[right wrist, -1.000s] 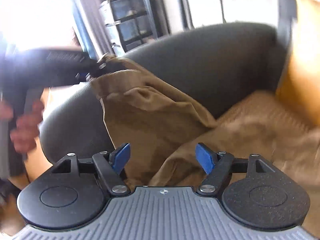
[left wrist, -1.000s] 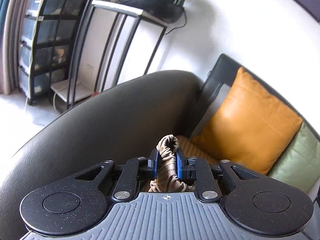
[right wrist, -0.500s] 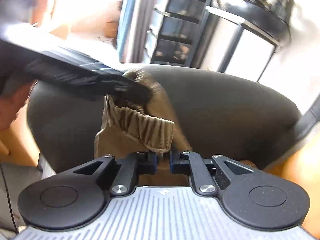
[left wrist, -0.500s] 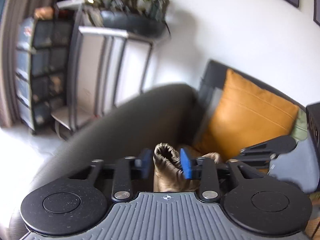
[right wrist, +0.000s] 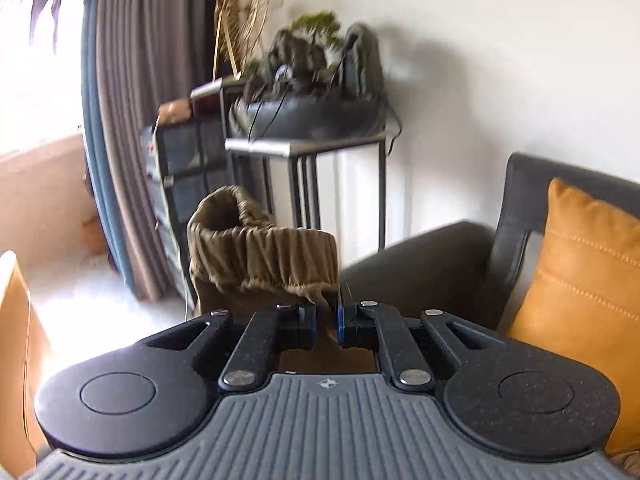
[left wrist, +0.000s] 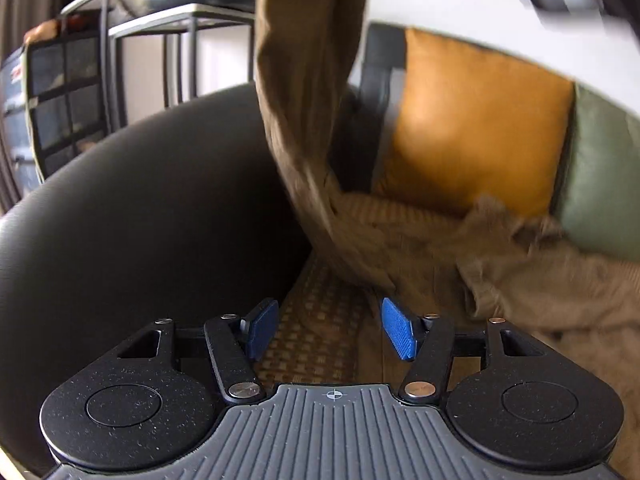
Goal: Fold clothes
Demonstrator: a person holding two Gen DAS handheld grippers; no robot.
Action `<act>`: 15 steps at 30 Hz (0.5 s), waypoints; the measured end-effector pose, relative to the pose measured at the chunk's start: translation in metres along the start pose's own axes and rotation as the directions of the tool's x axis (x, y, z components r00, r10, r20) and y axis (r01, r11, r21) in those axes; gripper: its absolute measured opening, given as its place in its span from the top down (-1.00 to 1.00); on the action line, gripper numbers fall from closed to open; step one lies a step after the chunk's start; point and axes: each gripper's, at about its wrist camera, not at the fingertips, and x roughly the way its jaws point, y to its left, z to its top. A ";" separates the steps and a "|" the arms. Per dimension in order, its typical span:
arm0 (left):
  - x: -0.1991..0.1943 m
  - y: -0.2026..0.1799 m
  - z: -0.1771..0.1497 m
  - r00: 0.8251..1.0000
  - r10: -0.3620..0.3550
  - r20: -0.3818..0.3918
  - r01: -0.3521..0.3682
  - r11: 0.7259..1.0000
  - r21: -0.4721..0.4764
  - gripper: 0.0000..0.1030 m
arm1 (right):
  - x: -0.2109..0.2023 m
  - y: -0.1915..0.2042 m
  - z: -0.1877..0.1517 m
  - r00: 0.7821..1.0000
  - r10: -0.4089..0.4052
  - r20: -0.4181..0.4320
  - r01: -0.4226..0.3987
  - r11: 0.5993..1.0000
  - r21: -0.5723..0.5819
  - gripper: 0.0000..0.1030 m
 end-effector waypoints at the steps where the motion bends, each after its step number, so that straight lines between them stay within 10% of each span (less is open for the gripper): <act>1: 0.010 -0.006 -0.003 1.000 0.019 -0.009 -0.019 1.000 0.018 -0.45 | -0.003 -0.002 0.007 1.000 -0.008 0.017 0.008 1.000 0.011 0.84; 8: 0.070 -0.018 -0.018 0.989 0.054 -0.140 -0.051 0.998 0.029 -0.39 | -0.041 -0.062 0.029 0.998 -0.004 0.064 -0.001 0.997 0.081 0.84; 9: 0.075 -0.019 -0.023 0.986 0.057 -0.154 -0.052 0.998 0.039 -0.13 | -0.047 -0.075 0.025 0.998 0.004 0.060 -0.010 0.996 0.092 0.84; 11: 0.083 -0.017 -0.030 0.979 0.042 -0.198 -0.038 0.999 0.025 1.00 | -0.068 -0.108 0.008 0.998 0.037 0.047 -0.042 0.994 0.103 0.84; 15: 0.086 -0.005 -0.042 0.969 0.053 -0.242 -0.061 0.998 -0.028 1.00 | -0.121 -0.186 -0.049 0.999 0.038 0.002 -0.038 0.993 0.116 0.84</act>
